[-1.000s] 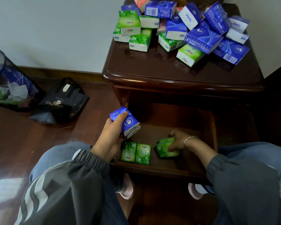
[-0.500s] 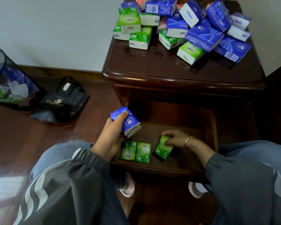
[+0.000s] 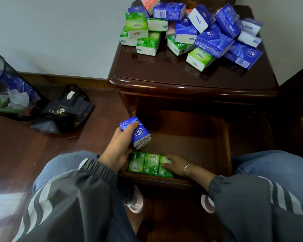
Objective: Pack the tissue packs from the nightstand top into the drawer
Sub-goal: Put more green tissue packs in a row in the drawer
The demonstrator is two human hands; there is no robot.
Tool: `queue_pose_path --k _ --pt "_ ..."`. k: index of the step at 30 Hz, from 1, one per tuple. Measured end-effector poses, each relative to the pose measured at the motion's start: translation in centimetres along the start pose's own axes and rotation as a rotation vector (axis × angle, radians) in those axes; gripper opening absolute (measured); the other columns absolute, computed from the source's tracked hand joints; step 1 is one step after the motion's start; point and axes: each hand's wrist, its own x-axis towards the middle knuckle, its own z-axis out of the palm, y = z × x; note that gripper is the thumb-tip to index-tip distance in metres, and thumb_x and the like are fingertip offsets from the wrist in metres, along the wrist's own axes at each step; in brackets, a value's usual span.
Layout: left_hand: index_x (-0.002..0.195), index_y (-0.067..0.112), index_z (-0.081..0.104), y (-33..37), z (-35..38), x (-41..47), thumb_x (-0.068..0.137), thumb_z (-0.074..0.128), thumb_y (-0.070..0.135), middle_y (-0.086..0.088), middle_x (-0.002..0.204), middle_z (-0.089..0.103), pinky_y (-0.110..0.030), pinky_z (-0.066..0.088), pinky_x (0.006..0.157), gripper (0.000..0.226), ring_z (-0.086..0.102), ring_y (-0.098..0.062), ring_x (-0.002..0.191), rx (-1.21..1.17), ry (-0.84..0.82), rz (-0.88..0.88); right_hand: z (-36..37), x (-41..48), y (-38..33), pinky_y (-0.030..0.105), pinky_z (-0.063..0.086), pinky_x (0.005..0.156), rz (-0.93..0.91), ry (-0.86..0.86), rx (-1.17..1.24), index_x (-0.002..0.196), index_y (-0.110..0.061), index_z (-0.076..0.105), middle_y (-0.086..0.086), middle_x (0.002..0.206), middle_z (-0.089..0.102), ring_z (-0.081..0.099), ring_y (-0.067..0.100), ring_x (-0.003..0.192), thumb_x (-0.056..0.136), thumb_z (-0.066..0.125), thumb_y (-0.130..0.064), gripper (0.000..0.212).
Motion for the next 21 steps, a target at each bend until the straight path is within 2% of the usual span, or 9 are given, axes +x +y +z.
queue_pose_path --k 4,6,8,10,11,13,15,17,21 --pt "0.127 0.013 0.051 -0.2 0.3 0.0 0.09 0.064 0.032 -0.006 0.094 0.072 -0.03 0.057 0.06 0.043 0.069 -0.017 0.072 0.011 -0.009 -0.011 -0.2 -0.3 -0.7 0.032 0.011 0.118 0.069 -0.107 0.069 0.15 -0.018 0.02 0.006 0.158 0.015 0.013 0.022 0.146 0.098 0.027 -0.05 0.061" --pt "0.126 0.014 0.05 -0.3 0.3 0.0 0.09 0.064 0.032 -0.006 0.095 0.072 -0.031 0.058 0.064 0.043 0.069 -0.017 0.071 0.036 -0.01 -0.013 -1.0 -0.5 -1.4 0.035 0.006 0.119 0.094 -0.073 0.135 0.149 -0.021 0.02 0.001 0.159 0.015 0.009 0.02 0.147 0.099 0.018 -0.051 0.059" --pt "0.125 0.014 0.048 -0.5 0.3 0.0 0.09 0.065 0.032 -0.007 0.098 0.071 -0.029 0.058 0.06 0.043 0.069 -0.015 0.069 0.08 -0.01 -0.007 -2.4 -1.0 -3.2 0.035 0.019 0.116 0.13 0.151 0.363 0.143 -0.021 0.037 0.001 0.152 0.034 0.026 0.021 0.142 0.098 0.024 -0.053 0.057" --pt "0.121 0.016 0.047 -0.7 0.3 -0.1 0.089 0.065 0.031 -0.004 0.093 0.07 -0.021 0.053 0.048 0.039 0.069 -0.008 0.059 0.136 -0.013 0.006 -4.3 -1.6 -5.5 0.034 0.038 0.1 0.095 0.362 0.601 0.122 -0.024 0.058 0.0 0.128 0.058 0.052 0.022 0.123 0.094 0.036 -0.054 0.046" --pt "0.119 0.016 0.046 -0.8 0.3 -0.2 0.09 0.065 0.031 -0.003 0.091 0.069 -0.017 0.05 0.044 0.038 0.068 -0.005 0.056 0.159 -0.024 0.008 -5.2 -1.9 -6.6 0.033 0.044 0.092 0.043 0.355 0.684 0.111 -0.027 0.062 -0.003 0.117 0.064 0.059 0.019 0.112 0.092 0.04 -0.055 0.04" --pt "0.12 0.015 0.045 -1.1 0.4 -0.4 0.09 0.064 0.03 -0.004 0.093 0.067 -0.015 0.049 0.044 0.038 0.068 -0.002 0.056 0.204 -0.056 0.01 -6.2 -2.7 -8.5 0.031 0.05 0.085 -0.044 0.186 0.775 0.1 -0.033 0.062 -0.009 0.104 0.069 0.065 0.014 0.1 0.088 0.047 -0.058 0.031" --pt "0.123 0.015 0.044 -1.3 0.4 -0.4 0.092 0.062 0.031 -0.006 0.097 0.067 -0.015 0.05 0.046 0.04 0.069 -0.003 0.06 0.234 -0.089 0.0 -6.2 -3.2 -9.5 0.035 0.054 0.086 -0.046 0.037 0.823 0.104 -0.034 0.061 -0.008 0.102 0.071 0.067 0.013 0.097 0.083 0.058 -0.054 0.029" --pt "0.125 0.014 0.042 -1.3 0.3 -0.4 0.093 0.059 0.035 -0.008 0.101 0.067 -0.019 0.053 0.052 0.042 0.072 -0.007 0.067 0.217 -0.126 -0.02 -5.9 -3.1 -9.4 0.035 0.055 0.085 -0.022 0.001 0.847 0.113 -0.027 0.057 -0.003 0.105 0.07 0.067 0.014 0.095 0.083 0.066 -0.04 0.034" --pt "0.132 0.019 0.042 -1.6 0.0 -0.2 0.093 0.055 0.046 -0.009 0.115 0.067 -0.04 0.055 0.09 0.05 0.069 -0.021 0.1 0.292 -0.249 -0.068 -5.6 -2.8 -8.3 0.022 0.052 0.064 0.033 -0.076 0.947 0.106 -0.023 0.057 -0.004 0.088 0.071 0.066 0.009 0.073 0.08 0.072 -0.028 0.031"
